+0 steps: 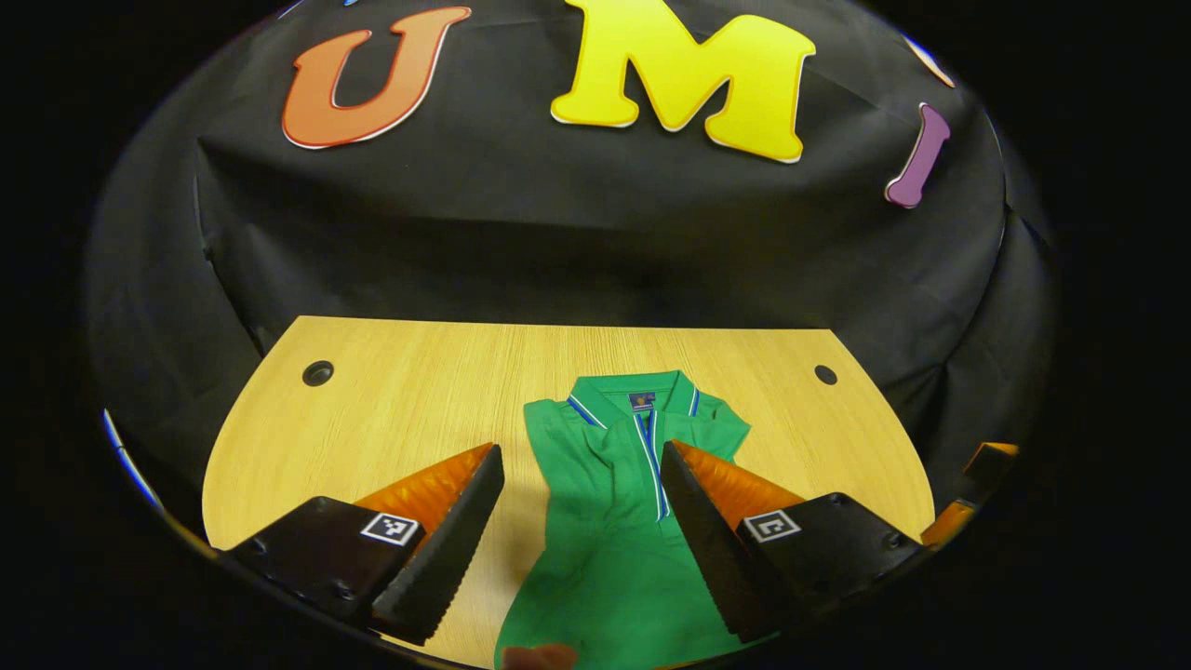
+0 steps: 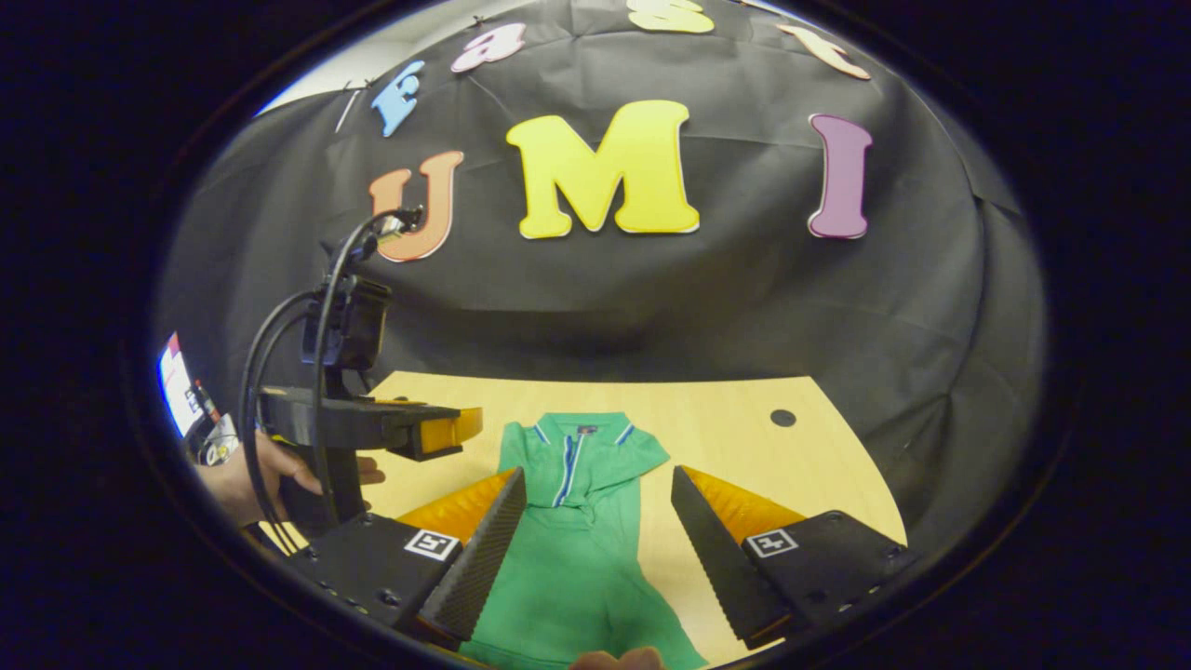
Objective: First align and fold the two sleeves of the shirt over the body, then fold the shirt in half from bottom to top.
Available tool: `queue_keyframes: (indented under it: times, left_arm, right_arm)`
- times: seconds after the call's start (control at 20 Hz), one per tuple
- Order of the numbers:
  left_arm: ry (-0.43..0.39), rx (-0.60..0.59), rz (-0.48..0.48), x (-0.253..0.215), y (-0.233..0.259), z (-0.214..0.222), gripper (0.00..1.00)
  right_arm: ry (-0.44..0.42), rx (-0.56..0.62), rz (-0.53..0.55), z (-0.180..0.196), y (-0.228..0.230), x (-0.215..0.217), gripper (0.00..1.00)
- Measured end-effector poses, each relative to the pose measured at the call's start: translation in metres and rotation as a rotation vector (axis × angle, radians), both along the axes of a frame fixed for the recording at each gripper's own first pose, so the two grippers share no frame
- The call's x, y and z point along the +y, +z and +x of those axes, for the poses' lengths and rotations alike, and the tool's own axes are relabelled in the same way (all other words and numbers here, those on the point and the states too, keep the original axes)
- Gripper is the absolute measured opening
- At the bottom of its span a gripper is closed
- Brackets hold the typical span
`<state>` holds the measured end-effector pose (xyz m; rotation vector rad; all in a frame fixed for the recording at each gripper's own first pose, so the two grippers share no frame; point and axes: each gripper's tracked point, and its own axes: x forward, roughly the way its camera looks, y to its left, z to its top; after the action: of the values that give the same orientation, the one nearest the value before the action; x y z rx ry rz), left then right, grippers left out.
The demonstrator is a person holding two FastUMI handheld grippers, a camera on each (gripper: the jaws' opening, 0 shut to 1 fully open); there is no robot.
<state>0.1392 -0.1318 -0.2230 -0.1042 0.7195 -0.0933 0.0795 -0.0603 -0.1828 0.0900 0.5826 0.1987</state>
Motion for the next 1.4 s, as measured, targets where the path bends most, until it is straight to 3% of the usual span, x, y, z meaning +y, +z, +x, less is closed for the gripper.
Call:
queue_keyframes:
  times: [0.3,0.55,0.6,0.65,1.05,1.25,1.4]
  left_arm:
    - [0.047,-0.121,0.02,0.03,0.039,-0.062,1.0]
    - [0.067,-0.139,0.023,0.049,0.031,-0.127,1.0]
    - [0.061,-0.121,0.03,0.052,0.024,-0.142,1.0]
    - [0.058,-0.1,0.041,0.056,0.015,-0.157,1.0]
    - [0.012,0.096,0.032,0.062,-0.051,-0.257,1.0]
    - [-0.05,0.146,0.017,0.056,-0.086,-0.289,1.0]
    - [-0.037,0.204,0.01,0.06,-0.118,-0.308,1.0]
  right_arm:
    - [0.028,-0.005,-0.053,-0.02,-0.006,-0.014,0.96]
    - [0.064,0.047,-0.091,-0.056,-0.034,-0.028,0.96]
    - [0.068,0.062,-0.101,-0.065,-0.04,-0.033,0.92]
    - [0.072,0.077,-0.109,-0.073,-0.046,-0.036,0.96]
    - [0.096,0.233,-0.191,-0.143,-0.123,-0.067,0.96]
    - [0.101,0.329,-0.203,-0.178,-0.166,-0.084,0.96]
    - [0.089,0.382,-0.198,-0.192,-0.196,-0.092,0.96]
